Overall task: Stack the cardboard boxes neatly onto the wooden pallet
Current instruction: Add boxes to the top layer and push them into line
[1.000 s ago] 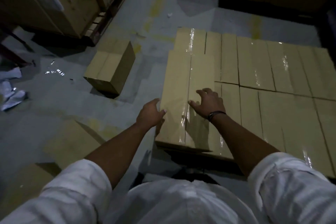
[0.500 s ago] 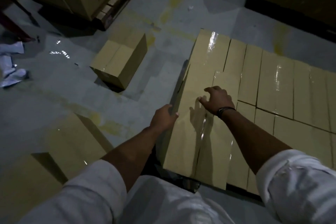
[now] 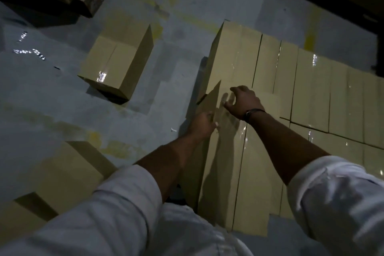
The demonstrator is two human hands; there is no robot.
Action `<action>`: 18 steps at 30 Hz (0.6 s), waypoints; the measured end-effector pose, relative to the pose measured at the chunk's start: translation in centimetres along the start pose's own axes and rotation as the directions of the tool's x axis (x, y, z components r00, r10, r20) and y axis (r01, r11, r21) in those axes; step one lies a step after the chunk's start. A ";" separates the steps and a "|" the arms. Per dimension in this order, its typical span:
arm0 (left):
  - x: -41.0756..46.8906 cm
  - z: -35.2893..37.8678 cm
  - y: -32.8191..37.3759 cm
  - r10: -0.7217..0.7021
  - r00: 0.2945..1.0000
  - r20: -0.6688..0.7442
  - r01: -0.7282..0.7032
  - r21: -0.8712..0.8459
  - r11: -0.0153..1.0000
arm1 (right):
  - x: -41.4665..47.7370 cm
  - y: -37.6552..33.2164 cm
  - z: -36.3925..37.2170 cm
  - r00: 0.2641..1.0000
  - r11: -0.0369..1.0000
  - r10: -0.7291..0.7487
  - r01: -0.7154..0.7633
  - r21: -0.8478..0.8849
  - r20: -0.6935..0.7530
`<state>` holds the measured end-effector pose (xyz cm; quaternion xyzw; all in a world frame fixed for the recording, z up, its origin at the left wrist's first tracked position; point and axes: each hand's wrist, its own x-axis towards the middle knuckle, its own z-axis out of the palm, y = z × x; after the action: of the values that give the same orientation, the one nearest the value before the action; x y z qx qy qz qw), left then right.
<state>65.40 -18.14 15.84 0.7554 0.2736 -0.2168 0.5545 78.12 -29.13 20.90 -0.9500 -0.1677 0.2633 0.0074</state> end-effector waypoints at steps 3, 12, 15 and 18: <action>0.3 0.4 0.2 0.000 1.000 0.011 0.000 -0.009 1.000 | 1.3 0.2 0.1 0.999 1.000 0.006 -0.005 -0.029 0.037; 0.5 0.5 -0.3 0.014 1.000 0.009 -0.014 0.031 0.999 | 4.0 0.9 -0.4 0.990 0.998 0.030 -0.022 -0.059 0.135; 0.7 0.6 -0.2 0.020 1.000 0.005 -0.020 0.045 0.999 | 4.2 0.9 -0.2 0.986 0.997 0.024 -0.011 -0.079 0.164; 0.7 0.8 0.0 0.006 1.000 -0.004 -0.006 0.089 0.996 | 4.1 0.8 0.6 0.990 0.996 0.008 0.004 -0.084 0.144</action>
<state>65.94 -18.77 15.15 0.7808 0.2626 -0.2253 0.5202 81.41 -28.65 18.30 -0.9281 -0.1778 0.3239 -0.0451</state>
